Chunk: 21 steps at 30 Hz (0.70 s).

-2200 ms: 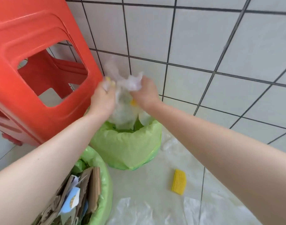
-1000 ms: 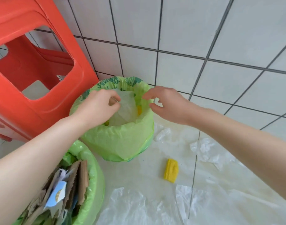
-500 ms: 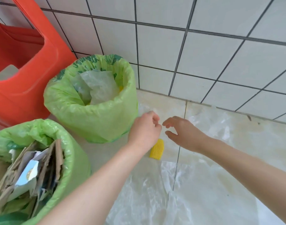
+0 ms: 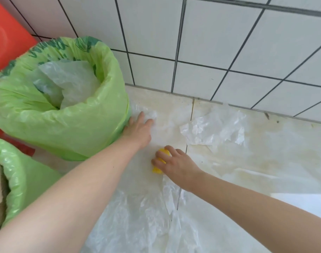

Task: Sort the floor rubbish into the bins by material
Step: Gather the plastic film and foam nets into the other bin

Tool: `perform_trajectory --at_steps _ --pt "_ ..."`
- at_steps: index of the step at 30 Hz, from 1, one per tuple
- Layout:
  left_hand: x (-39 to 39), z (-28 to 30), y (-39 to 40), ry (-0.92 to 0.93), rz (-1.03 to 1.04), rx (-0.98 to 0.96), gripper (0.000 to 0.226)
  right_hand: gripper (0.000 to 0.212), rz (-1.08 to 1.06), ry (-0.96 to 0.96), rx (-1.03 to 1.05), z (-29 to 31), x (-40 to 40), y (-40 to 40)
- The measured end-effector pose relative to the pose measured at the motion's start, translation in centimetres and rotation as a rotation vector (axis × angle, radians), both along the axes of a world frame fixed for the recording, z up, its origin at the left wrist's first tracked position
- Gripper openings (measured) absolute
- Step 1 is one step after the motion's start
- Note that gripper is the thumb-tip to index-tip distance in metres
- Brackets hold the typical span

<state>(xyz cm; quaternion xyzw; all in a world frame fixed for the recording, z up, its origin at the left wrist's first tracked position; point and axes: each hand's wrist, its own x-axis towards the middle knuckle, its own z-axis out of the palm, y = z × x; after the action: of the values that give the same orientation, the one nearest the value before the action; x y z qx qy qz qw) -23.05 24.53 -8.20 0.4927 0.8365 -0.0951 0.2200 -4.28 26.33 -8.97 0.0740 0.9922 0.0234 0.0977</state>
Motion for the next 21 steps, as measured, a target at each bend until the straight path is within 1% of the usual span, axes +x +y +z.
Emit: perform_trajectory --at_steps 2,4,6,8,11,13,15,18,19,20,21 --pt "-0.1 -0.2 0.0 0.03 -0.039 0.095 0.042 0.048 -0.021 0.036 -0.004 0.0 0.4 0.6" --pt "0.2 0.0 -0.1 0.109 -0.086 0.176 0.036 0.051 -0.077 0.087 0.001 0.1 0.9 1.5" --pt "0.5 0.2 -0.3 0.196 -0.116 0.19 0.036 0.052 -0.128 0.157 -0.003 0.5 1.4 2.6" --pt "0.6 0.3 -0.5 0.243 -0.115 0.194 0.035 0.049 -0.178 0.247 -0.024 1.4 2.1 3.8" --pt "0.8 0.4 -0.8 0.205 -0.076 0.207 0.031 0.043 -0.226 0.356 -0.024 3.4 3.4 5.9" --pt "1.3 0.4 -1.4 0.181 -0.004 0.259 0.027 0.045 -0.28 0.362 -0.005 4.3 4.0 7.4" --pt "2.4 0.3 -2.7 0.136 0.087 0.358 0.02 0.055 -0.383 0.295 0.065 4.3 4.5 8.6" --pt "4.2 0.2 -5.1 -0.049 0.195 0.524 0.014 0.084 -0.583 0.093 0.156 3.6 4.8 9.5" --pt "4.6 0.4 -5.8 -0.098 0.211 0.557 0.015 0.087 -0.68 0.019 0.145 3.3 4.7 9.7" --pt "4.8 0.5 -6.4 -0.125 0.22 0.583 0.015 0.084 -0.794 -0.039 0.103 3.1 4.8 9.9" --pt "4.9 0.7 -7.0 -0.139 0.226 0.606 0.015 0.072 -0.906 -0.055 0.055 3.0 4.9 10.2"
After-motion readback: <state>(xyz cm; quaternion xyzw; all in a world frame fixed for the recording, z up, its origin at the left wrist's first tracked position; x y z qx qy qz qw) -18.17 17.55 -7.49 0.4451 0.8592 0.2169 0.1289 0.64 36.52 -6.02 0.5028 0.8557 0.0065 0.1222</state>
